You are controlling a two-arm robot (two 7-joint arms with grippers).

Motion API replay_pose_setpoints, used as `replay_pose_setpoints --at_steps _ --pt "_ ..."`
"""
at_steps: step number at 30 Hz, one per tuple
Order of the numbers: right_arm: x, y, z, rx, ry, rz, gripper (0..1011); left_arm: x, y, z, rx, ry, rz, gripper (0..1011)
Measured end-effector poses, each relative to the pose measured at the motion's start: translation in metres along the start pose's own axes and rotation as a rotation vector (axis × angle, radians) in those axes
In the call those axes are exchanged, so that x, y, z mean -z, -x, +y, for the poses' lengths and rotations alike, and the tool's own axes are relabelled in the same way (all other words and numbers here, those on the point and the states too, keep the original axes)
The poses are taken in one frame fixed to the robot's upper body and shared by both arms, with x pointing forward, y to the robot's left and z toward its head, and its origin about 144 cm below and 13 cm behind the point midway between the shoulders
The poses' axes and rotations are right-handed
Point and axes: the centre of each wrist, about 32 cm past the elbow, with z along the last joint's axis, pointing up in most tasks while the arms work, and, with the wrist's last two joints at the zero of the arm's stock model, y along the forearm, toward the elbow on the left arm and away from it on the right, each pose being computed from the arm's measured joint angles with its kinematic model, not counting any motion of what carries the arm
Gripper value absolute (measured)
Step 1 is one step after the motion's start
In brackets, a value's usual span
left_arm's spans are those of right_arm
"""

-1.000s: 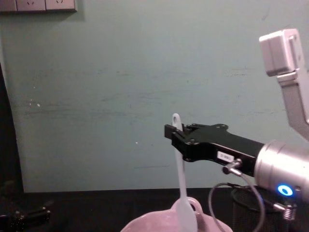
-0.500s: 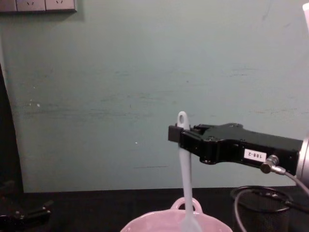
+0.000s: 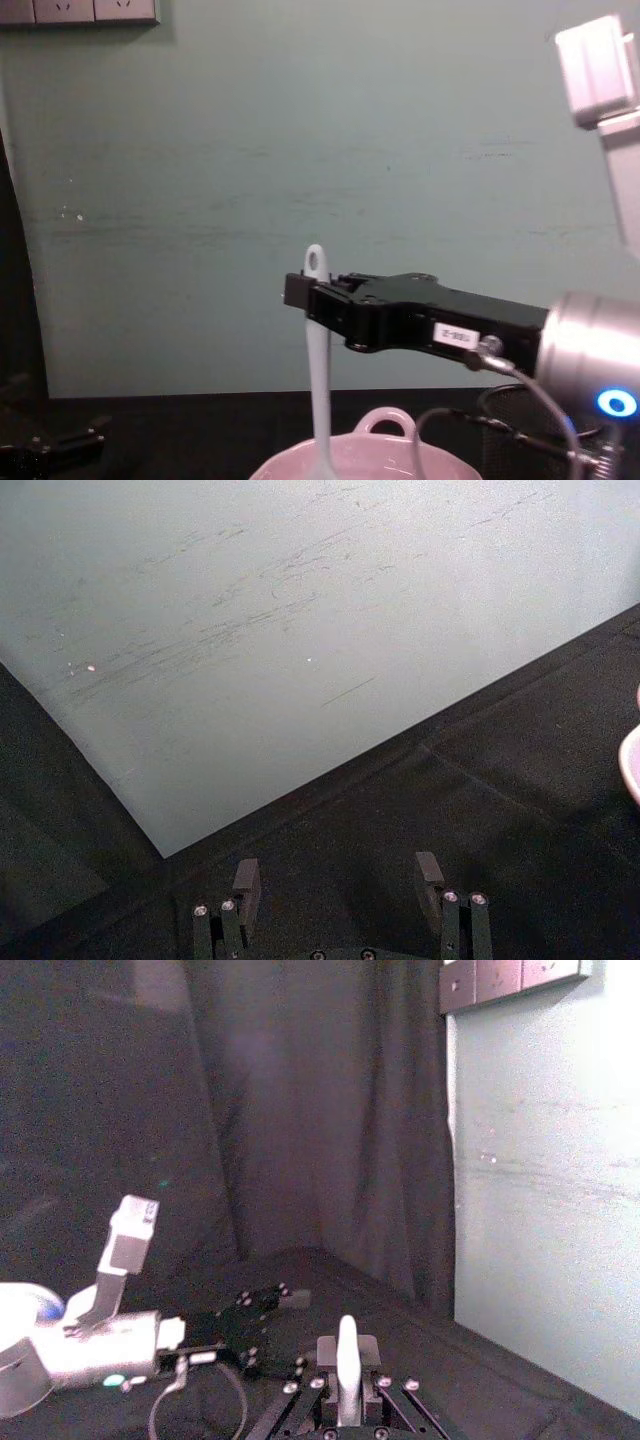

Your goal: Use the one hand to pick up the spoon and stir the clear water in the bowl.

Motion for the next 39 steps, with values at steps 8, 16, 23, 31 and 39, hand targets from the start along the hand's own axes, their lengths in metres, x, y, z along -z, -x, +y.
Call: replay_pose_setpoints --at_steps 8,16,23,31,39 --pt "0.009 -0.005 0.019 0.047 -0.029 -0.033 134 0.000 0.000 0.000 0.000 0.000 0.000 1011" --pt "0.020 -0.016 0.034 0.145 -0.046 -0.096 134 0.000 0.000 0.000 0.000 0.000 0.000 1011" --pt "0.022 -0.030 0.034 0.225 -0.049 -0.123 134 0.000 0.000 0.000 0.000 0.000 0.000 1011" --pt "0.017 -0.034 0.016 0.245 -0.043 -0.140 134 0.000 0.000 0.000 0.000 0.000 0.000 1011" --pt "0.005 -0.025 -0.011 0.189 -0.027 -0.101 134 0.000 0.000 0.000 0.000 0.000 0.000 1011"
